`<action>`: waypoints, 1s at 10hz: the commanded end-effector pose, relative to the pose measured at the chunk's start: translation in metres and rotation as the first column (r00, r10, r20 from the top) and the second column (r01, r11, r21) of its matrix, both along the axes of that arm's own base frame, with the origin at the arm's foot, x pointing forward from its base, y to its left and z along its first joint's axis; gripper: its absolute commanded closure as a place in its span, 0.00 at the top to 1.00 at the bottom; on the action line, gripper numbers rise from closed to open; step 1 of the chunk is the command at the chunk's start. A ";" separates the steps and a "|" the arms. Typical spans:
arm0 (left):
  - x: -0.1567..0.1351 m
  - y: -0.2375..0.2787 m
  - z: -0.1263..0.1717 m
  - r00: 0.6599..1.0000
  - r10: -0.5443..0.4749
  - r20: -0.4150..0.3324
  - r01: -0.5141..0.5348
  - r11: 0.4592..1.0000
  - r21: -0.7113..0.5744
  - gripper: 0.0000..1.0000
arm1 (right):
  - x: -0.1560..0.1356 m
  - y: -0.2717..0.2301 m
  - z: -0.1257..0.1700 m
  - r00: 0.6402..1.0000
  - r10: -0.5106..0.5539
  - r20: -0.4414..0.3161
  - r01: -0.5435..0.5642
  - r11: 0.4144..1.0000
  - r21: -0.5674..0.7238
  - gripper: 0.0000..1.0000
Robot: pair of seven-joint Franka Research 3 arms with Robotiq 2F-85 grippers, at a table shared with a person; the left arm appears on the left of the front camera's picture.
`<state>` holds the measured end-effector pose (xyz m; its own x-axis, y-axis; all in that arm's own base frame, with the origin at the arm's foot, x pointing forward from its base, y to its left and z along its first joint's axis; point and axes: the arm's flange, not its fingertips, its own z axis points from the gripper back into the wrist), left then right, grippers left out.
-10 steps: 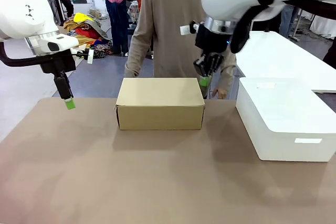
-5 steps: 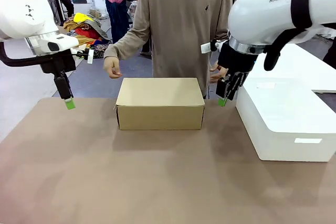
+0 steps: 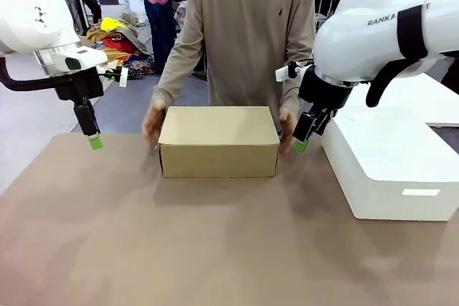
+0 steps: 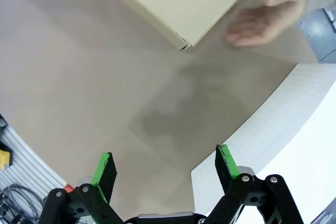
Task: Pack the shoes into the box.
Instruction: Press down on the lid of the Shoes Box.
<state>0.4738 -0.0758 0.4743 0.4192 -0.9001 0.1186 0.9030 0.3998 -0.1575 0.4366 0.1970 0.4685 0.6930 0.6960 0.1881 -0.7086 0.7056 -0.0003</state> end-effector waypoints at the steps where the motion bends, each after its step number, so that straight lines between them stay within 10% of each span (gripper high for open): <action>1: -0.001 0.003 0.002 1.000 -0.011 -0.002 0.011 1.000 -0.014 1.00 | 0.003 -0.001 -0.013 0.999 0.039 0.020 -0.039 0.999 0.020 1.00; 10: -0.001 0.003 0.002 1.000 -0.011 -0.002 0.011 1.000 -0.014 1.00 | 0.014 0.004 -0.024 1.000 0.002 0.031 -0.002 1.000 0.016 1.00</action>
<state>0.4738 -0.0758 0.4743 0.4192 -0.9001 0.1186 0.9030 0.3997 -0.1575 0.4510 0.2014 0.4427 0.6856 0.6928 0.2235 -0.7087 0.7054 -0.0131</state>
